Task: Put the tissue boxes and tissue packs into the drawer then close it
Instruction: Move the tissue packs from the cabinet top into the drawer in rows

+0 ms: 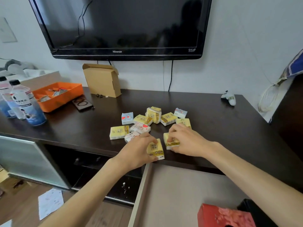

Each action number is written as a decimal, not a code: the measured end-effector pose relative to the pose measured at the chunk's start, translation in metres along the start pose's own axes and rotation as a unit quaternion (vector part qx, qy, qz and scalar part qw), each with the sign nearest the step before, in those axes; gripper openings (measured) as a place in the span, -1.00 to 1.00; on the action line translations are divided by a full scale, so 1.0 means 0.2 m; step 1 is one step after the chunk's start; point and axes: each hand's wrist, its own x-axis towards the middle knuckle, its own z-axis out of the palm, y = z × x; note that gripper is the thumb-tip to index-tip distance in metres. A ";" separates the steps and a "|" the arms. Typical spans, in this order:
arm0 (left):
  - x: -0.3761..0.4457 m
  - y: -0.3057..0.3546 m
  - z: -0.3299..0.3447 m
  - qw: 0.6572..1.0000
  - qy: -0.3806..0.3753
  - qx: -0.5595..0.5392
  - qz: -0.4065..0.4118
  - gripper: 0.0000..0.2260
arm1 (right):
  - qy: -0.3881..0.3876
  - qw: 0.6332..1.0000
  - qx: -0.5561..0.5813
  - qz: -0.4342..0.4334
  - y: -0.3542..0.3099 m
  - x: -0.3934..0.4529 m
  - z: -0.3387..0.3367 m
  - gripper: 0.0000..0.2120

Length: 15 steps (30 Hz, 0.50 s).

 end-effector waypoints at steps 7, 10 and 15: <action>-0.08 0.04 -0.05 0.999 0.028 -0.006 0.033 -0.51 | -0.026 0.997 0.039 0.058 -0.05 -0.07 -0.05 -0.61; -0.21 0.06 -0.06 0.997 0.036 -0.039 0.047 -0.52 | 0.044 0.993 0.082 0.072 -0.13 -0.23 -0.09 -0.49; -0.45 0.09 0.06 0.995 -0.011 -0.076 0.062 -0.52 | 0.081 0.980 0.162 0.078 -0.28 -0.65 -0.05 -0.48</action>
